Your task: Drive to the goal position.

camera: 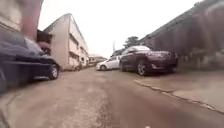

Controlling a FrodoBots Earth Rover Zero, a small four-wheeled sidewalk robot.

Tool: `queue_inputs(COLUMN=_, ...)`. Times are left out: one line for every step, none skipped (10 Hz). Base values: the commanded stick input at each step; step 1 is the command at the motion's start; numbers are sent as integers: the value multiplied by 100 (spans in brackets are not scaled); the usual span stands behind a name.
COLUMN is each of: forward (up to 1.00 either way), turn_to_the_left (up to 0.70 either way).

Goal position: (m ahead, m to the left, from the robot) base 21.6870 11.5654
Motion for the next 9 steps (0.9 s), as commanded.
queue_inputs(forward=100, turn_to_the_left=12)
queue_inputs(forward=100, turn_to_the_left=12)
queue_inputs(forward=100, turn_to_the_left=12)
queue_inputs(forward=100, turn_to_the_left=12)
queue_inputs(forward=100, turn_to_the_left=12)
queue_inputs(forward=100, turn_to_the_left=12)
queue_inputs(forward=100, turn_to_the_left=12)
queue_inputs(forward=100, turn_to_the_left=12)
queue_inputs(forward=100, turn_to_the_left=12)
